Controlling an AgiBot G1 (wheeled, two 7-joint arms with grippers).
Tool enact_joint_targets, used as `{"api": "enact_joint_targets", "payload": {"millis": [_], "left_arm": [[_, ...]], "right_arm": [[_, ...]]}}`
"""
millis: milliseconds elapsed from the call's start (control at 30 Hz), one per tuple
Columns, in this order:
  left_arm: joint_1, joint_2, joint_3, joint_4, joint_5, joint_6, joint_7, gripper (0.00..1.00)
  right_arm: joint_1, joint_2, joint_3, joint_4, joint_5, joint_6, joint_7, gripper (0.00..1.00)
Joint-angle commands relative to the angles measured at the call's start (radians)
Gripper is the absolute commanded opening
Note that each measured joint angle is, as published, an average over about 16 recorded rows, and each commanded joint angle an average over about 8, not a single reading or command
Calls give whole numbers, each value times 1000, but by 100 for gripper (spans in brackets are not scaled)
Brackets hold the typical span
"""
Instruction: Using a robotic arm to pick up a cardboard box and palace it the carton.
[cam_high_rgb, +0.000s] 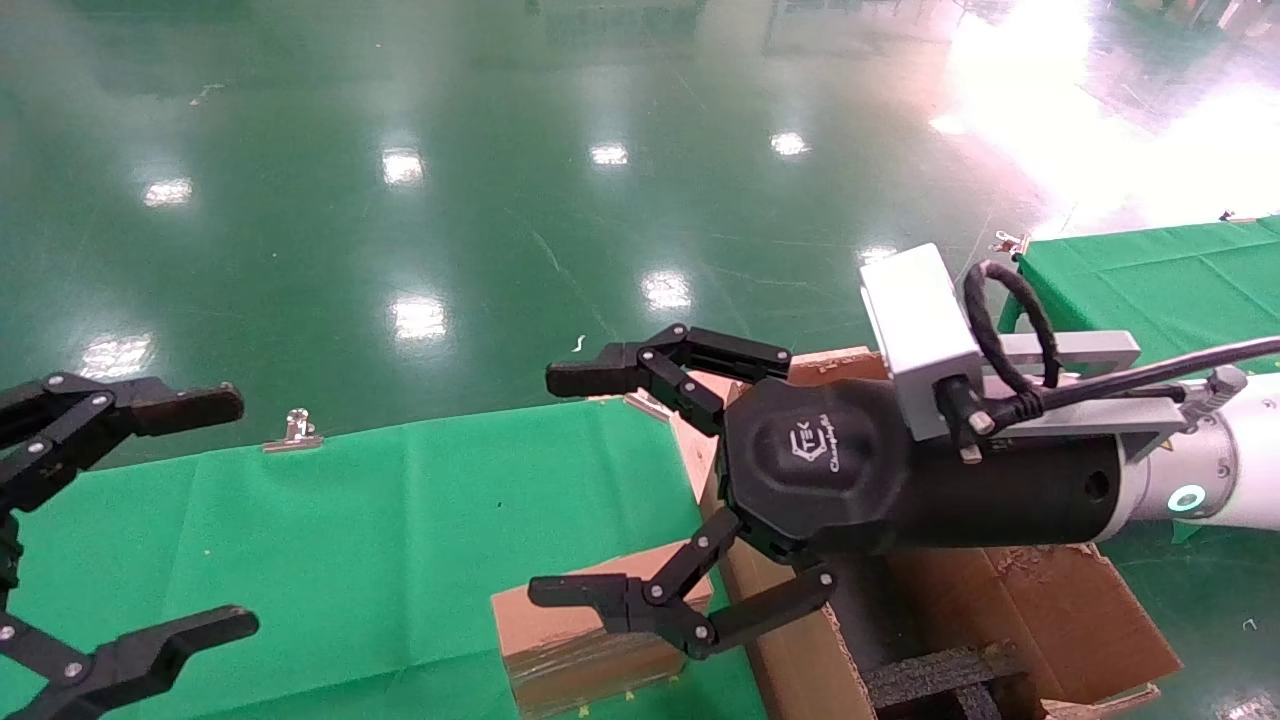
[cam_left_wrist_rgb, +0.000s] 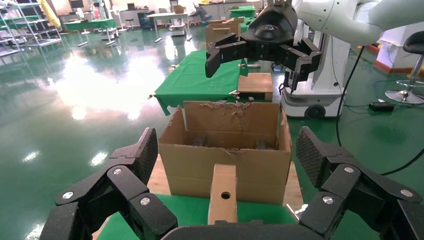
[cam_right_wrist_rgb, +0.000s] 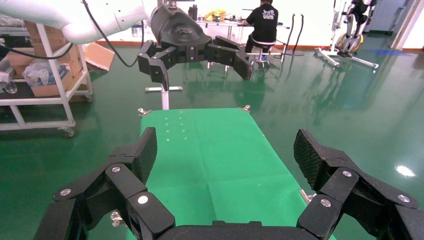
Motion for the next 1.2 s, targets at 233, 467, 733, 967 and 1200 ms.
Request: {"api": "enact_joint_targets", "payload": {"millis": [233,467,733,967,1200], "left_arm": [[0,0,0,0,0,0,0,100],[0,0,0,0,0,0,0,100],[0,0,0,0,0,0,0,100],[0,0,0,0,0,0,0,100],[0,0,0,0,0,0,0,100]], "right_arm": [[0,0,0,0,0,0,0,100],[0,0,0,0,0,0,0,100],[0,0,0,0,0,0,0,100],[0,0,0,0,0,0,0,100],[0,0,0,0,0,0,0,100]]}}
